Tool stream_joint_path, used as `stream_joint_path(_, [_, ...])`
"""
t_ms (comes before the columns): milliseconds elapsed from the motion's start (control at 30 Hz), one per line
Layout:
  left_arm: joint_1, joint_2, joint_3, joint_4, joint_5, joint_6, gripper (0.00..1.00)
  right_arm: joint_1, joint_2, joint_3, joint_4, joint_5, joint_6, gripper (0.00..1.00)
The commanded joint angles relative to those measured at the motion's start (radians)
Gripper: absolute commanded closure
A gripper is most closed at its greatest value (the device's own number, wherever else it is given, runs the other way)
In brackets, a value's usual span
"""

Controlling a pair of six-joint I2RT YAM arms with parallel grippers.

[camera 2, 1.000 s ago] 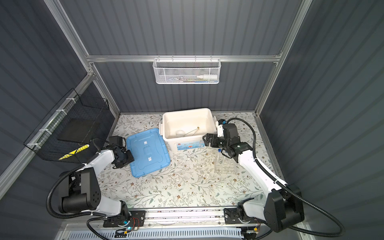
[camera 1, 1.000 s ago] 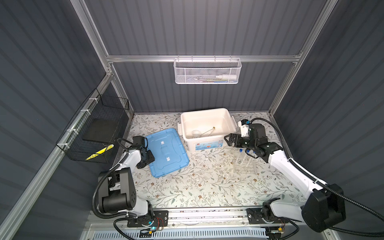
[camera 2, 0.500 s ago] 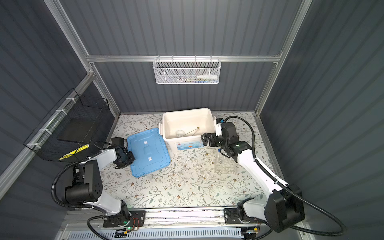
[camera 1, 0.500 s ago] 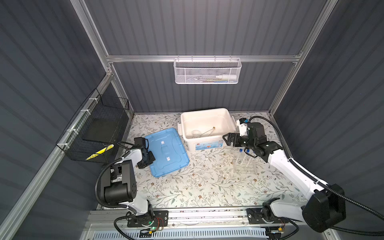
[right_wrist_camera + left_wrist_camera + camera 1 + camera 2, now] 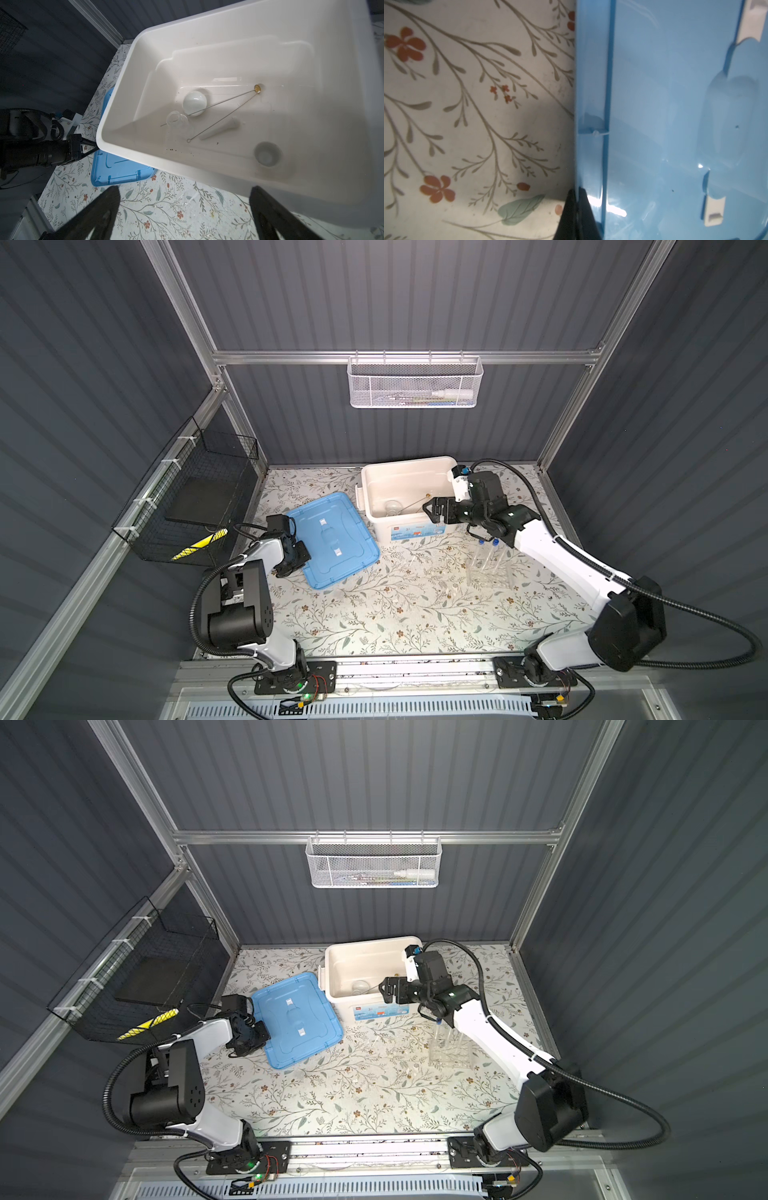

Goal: Organize the chemistry lab equipment
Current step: 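Hold the blue lid with the left gripper while the right gripper reaches over the bin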

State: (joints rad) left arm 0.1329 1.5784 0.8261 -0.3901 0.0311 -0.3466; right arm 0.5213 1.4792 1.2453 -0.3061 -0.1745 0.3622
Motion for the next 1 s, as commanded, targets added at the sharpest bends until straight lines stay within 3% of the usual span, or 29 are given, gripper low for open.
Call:
stream_joint_path(0, [0.002, -0.042, -0.021, -0.022, 0.018, 0.017, 1.0, 0.049, 0.051, 0.089, -0.057, 0.031, -0.002, 0.01])
stream_joint_path(333, [0.002, -0.226, 0.004, -0.096, 0.027, -0.004, 1.0, 0.122, 0.166, 0.211, -0.077, -0.018, 0.004, 0.02])
stream_joint_path(967, [0.002, -0.452, 0.021, -0.239, -0.046, -0.048, 1.0, 0.244, 0.276, 0.232, -0.046, -0.147, 0.024, 0.03])
